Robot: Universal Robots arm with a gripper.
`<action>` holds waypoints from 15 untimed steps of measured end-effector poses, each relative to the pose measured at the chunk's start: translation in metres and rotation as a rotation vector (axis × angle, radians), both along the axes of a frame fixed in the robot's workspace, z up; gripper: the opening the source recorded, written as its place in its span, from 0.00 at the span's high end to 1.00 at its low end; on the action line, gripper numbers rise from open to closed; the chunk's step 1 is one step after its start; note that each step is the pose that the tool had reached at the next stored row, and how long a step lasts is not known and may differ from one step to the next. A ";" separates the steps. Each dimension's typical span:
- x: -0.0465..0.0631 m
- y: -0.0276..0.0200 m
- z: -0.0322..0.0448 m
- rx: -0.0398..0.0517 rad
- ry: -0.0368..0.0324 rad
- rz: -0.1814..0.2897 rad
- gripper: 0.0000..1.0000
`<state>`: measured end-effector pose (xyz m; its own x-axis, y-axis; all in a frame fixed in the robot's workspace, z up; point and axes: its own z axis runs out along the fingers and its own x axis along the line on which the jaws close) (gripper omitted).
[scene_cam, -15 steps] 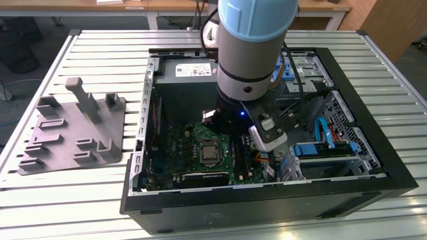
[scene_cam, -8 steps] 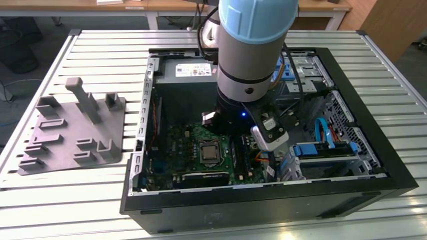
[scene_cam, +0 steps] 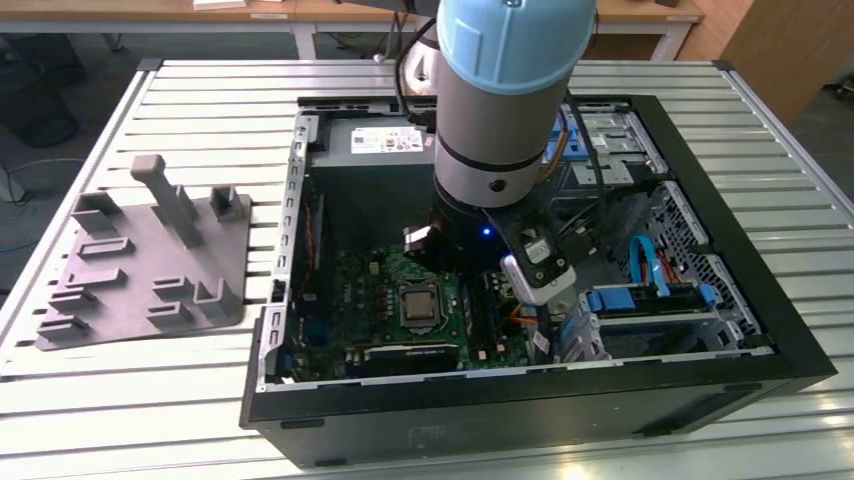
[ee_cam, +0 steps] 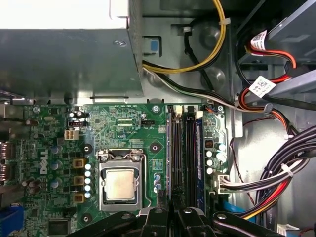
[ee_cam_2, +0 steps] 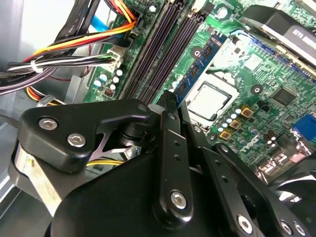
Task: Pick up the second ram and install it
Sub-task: 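Insert the second ram into the second slot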
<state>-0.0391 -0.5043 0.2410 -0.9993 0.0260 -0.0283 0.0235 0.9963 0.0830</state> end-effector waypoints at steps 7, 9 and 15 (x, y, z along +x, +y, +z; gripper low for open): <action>0.000 0.0000 -0.0037 0.0000 0.0000 0.000 0.86; 0.000 0.0000 -0.0050 0.0001 0.0000 0.000 0.86; 0.001 0.0033 -0.0126 0.0001 0.0000 0.001 0.86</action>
